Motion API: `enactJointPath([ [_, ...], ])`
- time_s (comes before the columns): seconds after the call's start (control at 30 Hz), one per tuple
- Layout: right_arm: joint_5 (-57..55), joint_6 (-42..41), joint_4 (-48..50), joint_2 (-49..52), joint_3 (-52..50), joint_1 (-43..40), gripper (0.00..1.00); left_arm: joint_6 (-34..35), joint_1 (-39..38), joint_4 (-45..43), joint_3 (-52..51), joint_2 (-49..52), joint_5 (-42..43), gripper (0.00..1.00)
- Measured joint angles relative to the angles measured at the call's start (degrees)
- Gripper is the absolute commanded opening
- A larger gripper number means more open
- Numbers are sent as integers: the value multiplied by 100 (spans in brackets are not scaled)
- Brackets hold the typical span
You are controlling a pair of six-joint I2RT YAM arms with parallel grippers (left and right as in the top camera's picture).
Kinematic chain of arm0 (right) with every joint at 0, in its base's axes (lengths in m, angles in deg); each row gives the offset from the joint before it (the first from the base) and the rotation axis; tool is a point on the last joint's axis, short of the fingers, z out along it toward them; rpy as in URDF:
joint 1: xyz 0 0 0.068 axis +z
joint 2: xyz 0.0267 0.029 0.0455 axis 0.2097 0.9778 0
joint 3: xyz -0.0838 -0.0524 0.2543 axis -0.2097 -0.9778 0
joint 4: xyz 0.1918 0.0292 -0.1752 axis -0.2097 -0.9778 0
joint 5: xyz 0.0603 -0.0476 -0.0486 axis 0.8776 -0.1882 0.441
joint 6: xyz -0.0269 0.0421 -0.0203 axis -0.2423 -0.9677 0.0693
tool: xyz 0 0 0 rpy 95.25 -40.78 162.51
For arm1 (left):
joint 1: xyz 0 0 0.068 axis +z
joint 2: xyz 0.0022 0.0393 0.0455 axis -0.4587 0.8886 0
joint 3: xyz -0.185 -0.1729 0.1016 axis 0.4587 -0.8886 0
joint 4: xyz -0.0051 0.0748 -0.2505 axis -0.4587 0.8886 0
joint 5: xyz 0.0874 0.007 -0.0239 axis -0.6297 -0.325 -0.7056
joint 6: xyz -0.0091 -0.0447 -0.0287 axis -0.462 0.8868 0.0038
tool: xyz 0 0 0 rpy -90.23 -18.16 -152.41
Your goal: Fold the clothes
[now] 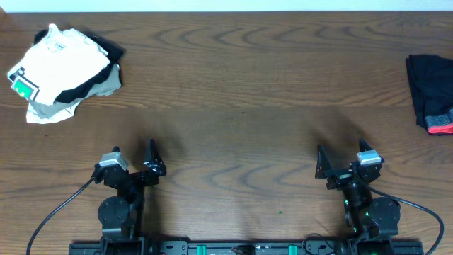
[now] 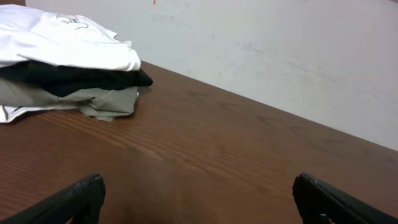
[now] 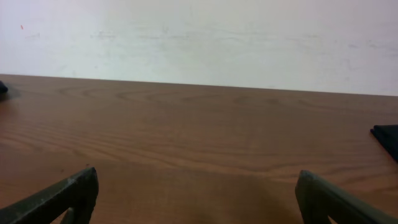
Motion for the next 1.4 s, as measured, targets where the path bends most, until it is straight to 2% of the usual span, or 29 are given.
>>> enactJointPath([
  [1.03, 39, -26, 59, 0, 0, 0, 99, 0, 0, 0, 0, 0, 0, 98],
  [1.13, 343, -302, 96, 0, 0, 0, 99, 0, 0, 0, 0, 0, 0, 98],
  [1.4, 1545, -1674, 249, 0, -2, 0, 99, 0, 0, 0, 0, 0, 0, 98],
])
